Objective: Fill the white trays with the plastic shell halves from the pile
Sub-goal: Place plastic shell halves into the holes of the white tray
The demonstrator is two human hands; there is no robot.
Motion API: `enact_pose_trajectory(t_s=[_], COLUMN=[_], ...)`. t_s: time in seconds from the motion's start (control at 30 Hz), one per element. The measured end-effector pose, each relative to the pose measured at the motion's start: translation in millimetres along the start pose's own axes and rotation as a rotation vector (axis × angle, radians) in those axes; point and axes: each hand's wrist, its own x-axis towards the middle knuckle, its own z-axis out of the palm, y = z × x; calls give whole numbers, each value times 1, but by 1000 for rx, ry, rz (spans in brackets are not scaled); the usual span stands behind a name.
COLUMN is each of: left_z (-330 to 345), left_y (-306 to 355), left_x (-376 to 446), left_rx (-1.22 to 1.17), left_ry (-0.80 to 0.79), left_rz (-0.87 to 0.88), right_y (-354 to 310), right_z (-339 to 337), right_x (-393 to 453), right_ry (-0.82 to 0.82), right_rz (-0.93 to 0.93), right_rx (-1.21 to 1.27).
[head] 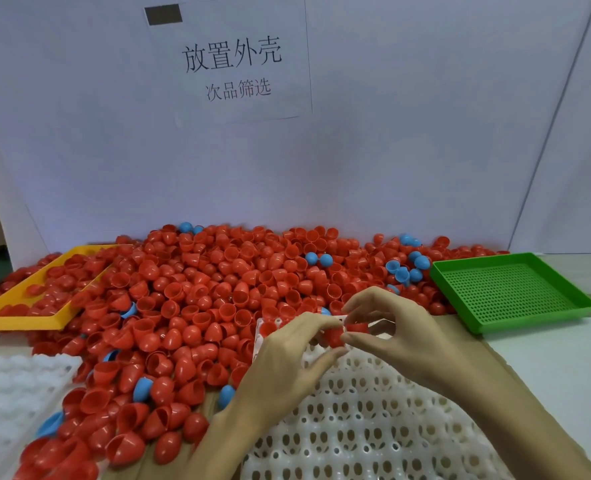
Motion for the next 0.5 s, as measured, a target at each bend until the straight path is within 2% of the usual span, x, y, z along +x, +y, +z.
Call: enact_pose_trajectory(t_s=[0.2, 0.5], left_z=[-2, -6], left_y=[2, 6], left_x=[-1, -3], left_rx=[-193, -365], left_ry=[114, 102], left_rz=[-188, -292], right_y=[-5, -9], right_z=[-2, 4], right_x=[-9, -15], right_ry=[2, -31], right_rz=[-49, -75], right_rx=[175, 114])
